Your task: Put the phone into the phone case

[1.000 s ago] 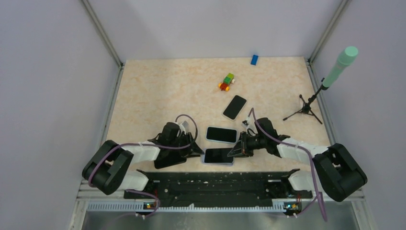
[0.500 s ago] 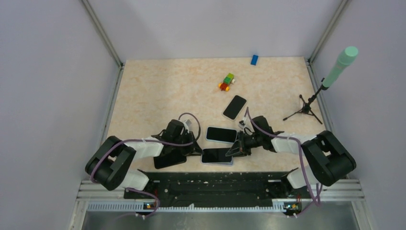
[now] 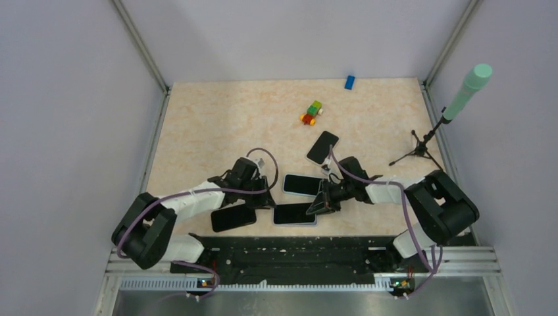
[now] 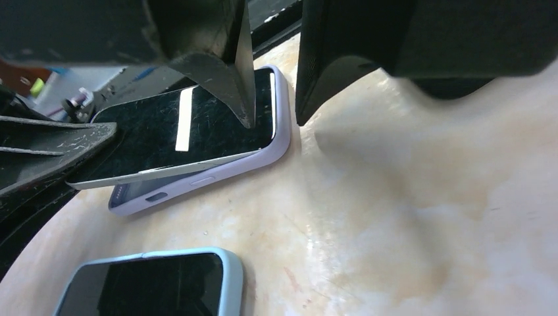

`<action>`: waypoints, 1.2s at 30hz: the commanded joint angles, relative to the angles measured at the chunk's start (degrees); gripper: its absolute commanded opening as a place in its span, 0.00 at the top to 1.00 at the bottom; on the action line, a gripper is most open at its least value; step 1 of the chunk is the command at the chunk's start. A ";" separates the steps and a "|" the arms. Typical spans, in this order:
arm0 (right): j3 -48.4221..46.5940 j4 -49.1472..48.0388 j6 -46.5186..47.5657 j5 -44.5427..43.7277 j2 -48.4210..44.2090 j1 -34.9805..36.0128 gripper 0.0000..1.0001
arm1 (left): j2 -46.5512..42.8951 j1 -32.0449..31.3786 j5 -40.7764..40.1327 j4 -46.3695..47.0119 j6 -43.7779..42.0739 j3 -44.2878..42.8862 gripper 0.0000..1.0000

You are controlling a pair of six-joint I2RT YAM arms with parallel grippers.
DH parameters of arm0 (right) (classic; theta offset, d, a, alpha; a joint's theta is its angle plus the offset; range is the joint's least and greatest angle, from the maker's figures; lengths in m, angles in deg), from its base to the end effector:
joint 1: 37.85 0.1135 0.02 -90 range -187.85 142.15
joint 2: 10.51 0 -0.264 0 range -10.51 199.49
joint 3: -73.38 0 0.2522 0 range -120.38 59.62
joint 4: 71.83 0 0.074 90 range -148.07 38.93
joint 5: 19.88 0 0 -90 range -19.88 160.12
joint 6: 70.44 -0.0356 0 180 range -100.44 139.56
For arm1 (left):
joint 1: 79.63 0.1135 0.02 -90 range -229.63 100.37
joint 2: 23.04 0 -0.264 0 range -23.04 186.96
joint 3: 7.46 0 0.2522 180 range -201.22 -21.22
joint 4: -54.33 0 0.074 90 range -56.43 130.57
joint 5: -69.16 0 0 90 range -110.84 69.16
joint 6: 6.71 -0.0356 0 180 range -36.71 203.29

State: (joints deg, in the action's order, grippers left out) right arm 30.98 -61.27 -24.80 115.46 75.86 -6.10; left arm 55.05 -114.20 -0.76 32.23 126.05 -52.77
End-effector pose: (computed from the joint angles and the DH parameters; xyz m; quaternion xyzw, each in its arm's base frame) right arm 0.1927 0.1490 0.1212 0.0202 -0.8865 -0.4623 0.0050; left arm 0.1902 -0.1459 0.1474 -0.0146 0.9402 -0.3154 0.1281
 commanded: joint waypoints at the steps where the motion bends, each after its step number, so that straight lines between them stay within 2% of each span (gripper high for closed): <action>1: 0.41 5.69 2.82 -11.74 6.62 5.35 1.00 | -5.56 -0.26 -9.48 -10.59 -5.27 -3.25 0.69; 5: -0.43 4.54 2.61 -12.83 9.67 7.51 1.00 | -8.77 -0.88 -10.64 -12.40 -6.11 -3.60 0.70; 9: -1.74 5.25 3.26 -14.15 11.97 9.11 1.00 | -10.05 -3.05 -8.83 -10.30 -5.70 -3.41 0.72; 14: -2.63 6.79 4.76 -16.09 13.32 9.95 0.91 | -7.69 -7.85 -7.64 -5.62 -4.12 -4.20 0.77; 20: -3.48 8.87 6.21 -19.33 14.17 11.28 0.80 | -1.74 -12.56 -10.26 -2.33 -1.33 -6.07 0.84; 24: -4.22 11.06 7.07 -22.42 14.06 12.31 0.75 | 1.10 -13.78 -10.67 0.34 0.40 -6.06 0.89; 31: -5.47 16.75 9.36 -29.34 12.03 12.81 0.64 | 2.29 -14.15 -14.17 -0.61 1.76 -4.18 0.98; 36: -6.46 21.02 10.72 -34.05 10.40 12.81 0.59 | 2.50 -14.13 -15.56 -1.07 2.90 -2.10 1.00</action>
State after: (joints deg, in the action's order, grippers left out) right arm 21.54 -53.80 -21.30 102.67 82.70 5.16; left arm 56.25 -128.12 -11.96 32.23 128.24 -57.40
